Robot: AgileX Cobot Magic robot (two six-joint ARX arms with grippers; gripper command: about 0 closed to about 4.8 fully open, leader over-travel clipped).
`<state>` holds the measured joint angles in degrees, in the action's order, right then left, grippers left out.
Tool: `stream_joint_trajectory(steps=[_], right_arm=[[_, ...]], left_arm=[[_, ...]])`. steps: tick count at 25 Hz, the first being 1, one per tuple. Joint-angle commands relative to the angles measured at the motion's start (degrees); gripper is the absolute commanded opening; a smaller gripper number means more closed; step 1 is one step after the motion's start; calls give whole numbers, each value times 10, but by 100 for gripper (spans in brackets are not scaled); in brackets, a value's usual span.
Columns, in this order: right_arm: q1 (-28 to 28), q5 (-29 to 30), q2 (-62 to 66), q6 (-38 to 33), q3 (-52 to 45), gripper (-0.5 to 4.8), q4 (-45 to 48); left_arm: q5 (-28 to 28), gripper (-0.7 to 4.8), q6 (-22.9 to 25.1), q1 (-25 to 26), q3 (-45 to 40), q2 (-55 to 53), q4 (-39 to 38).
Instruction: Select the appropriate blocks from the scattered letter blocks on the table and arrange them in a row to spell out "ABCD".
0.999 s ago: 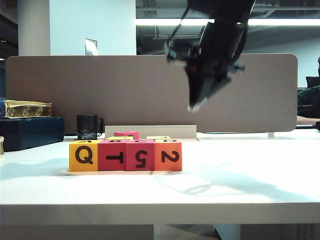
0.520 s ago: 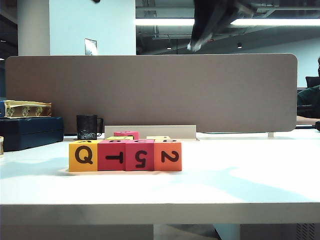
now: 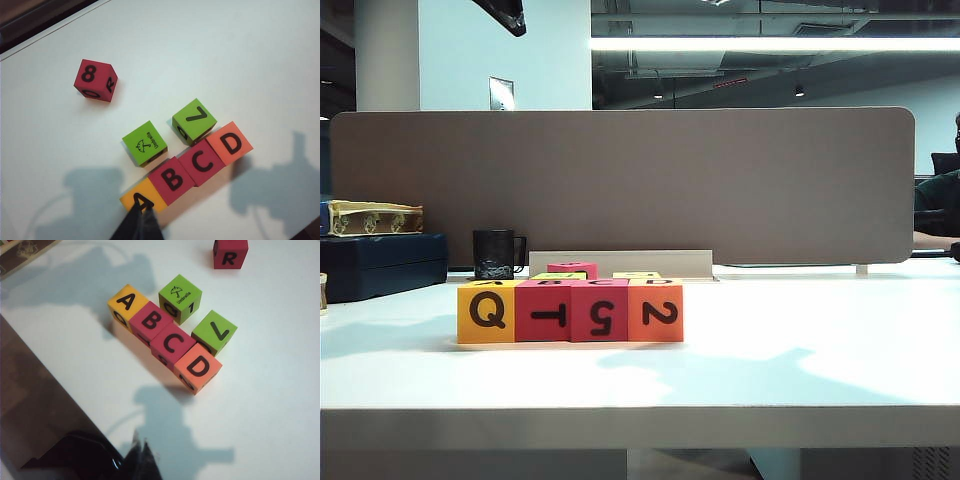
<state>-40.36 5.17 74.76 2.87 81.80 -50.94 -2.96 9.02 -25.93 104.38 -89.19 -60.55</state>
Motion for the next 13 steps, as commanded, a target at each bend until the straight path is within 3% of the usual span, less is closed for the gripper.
stream_joint_trajectory(steps=[1,13], right_arm=[[-1,1,-2,-1,2,-1,-1],[-1,0,-1,-1,2,-1,1]], left_arm=[[-3,-6,0,0,2,2,-3],[-3,-6,0,0,2,2,0]])
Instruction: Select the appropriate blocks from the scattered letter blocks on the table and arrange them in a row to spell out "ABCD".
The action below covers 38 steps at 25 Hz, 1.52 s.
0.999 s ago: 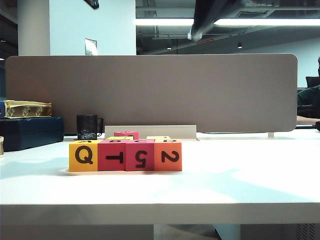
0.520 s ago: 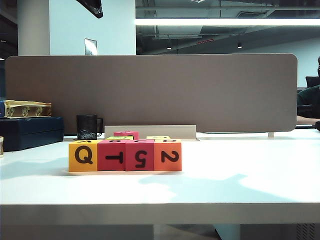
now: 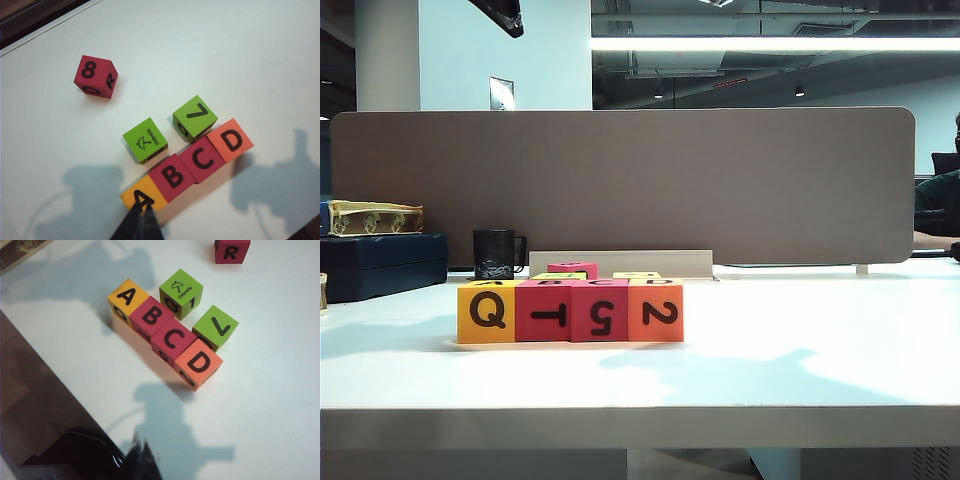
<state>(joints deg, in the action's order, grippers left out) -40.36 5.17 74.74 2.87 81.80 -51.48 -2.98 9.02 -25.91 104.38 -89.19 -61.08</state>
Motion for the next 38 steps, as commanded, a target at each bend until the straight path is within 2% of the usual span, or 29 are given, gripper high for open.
stream_joint_trajectory(steps=[1,9,13,17,19,24,27,28,34,35,37,38], right_arm=[[-1,0,-1,-1,2,-1,7],[-1,0,-1,-1,2,-1,7],[-1,-1,-1,-1,2,-1,7],[-1,-1,-1,-1,2,-1,7],[0,-1,-1,-1,2,-1,7],[0,-1,-1,-1,2,-1,7],[0,-1,-1,-1,2,-1,7],[0,-1,-1,-1,2,-1,7],[0,-1,-1,-1,2,-1,7],[0,-1,-1,-1,2,-1,7],[0,-1,-1,-1,2,-1,7],[0,-1,-1,-1,2,-1,7]], left_arm=[[-3,-6,0,-1,2,2,5],[-3,-6,0,-1,2,2,5],[31,-6,12,0,2,10,-12],[32,-6,21,0,1,24,-11],[28,-6,14,0,-3,31,30],[30,-6,8,0,-51,68,223],[33,-6,9,0,-109,100,327],[40,-6,8,2,-160,129,382],[126,-6,17,6,-317,220,450],[134,-6,15,18,-376,252,479],[128,-6,9,33,-428,283,498],[124,-6,-9,52,-486,321,510]])
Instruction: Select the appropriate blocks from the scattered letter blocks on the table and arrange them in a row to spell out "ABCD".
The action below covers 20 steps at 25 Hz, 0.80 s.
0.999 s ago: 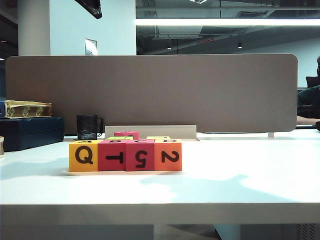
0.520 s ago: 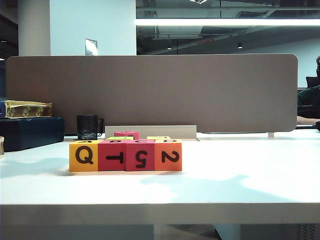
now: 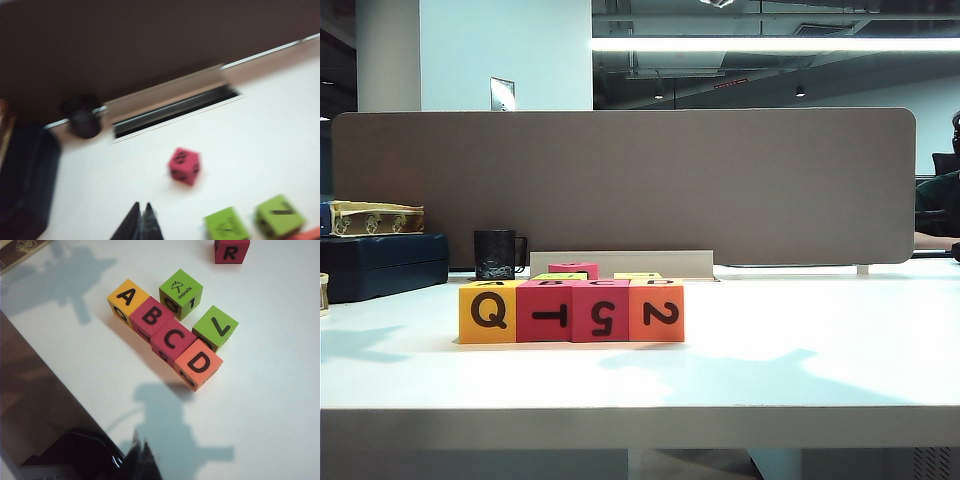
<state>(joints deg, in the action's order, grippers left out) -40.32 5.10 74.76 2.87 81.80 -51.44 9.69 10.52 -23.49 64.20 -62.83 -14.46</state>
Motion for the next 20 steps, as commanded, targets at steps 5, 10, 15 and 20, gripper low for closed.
stream_joint_trajectory(steps=[5,10,15,20], right_arm=[[-1,0,-1,-1,2,-1,7],[-1,-1,-1,-1,2,-1,7],[-1,-1,-1,-1,2,-1,7],[-1,-1,-1,-1,2,-1,7]], left_arm=[[-21,-6,-39,107,-260,202,50],[-47,-6,-53,184,-421,369,95],[-94,-6,-77,218,-535,500,94],[-112,-6,-103,238,-612,582,93]])
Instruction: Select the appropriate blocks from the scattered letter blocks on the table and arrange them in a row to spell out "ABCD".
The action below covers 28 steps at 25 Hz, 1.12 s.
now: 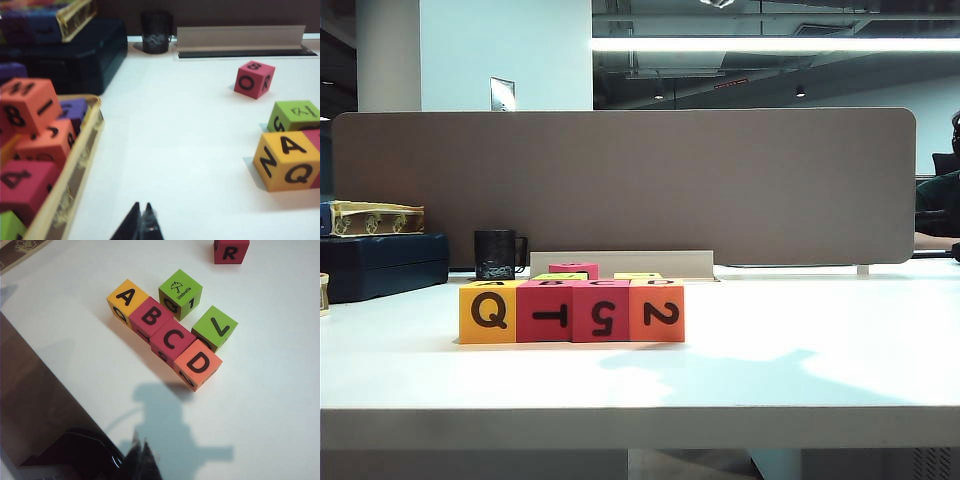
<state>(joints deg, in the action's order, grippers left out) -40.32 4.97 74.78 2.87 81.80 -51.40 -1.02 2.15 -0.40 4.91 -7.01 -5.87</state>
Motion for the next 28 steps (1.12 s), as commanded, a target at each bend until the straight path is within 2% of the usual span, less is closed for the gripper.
stream_joint_trajectory(steps=[1,11,28], right_arm=[[-1,1,-1,-1,2,-1,6],[-1,1,-1,-1,2,-1,7],[-1,0,-1,0,2,-1,7]], left_arm=[[-5,-6,-21,9,-24,31,7],[-5,-6,-15,9,-43,69,-50],[-3,-6,-7,9,-43,69,-47]])
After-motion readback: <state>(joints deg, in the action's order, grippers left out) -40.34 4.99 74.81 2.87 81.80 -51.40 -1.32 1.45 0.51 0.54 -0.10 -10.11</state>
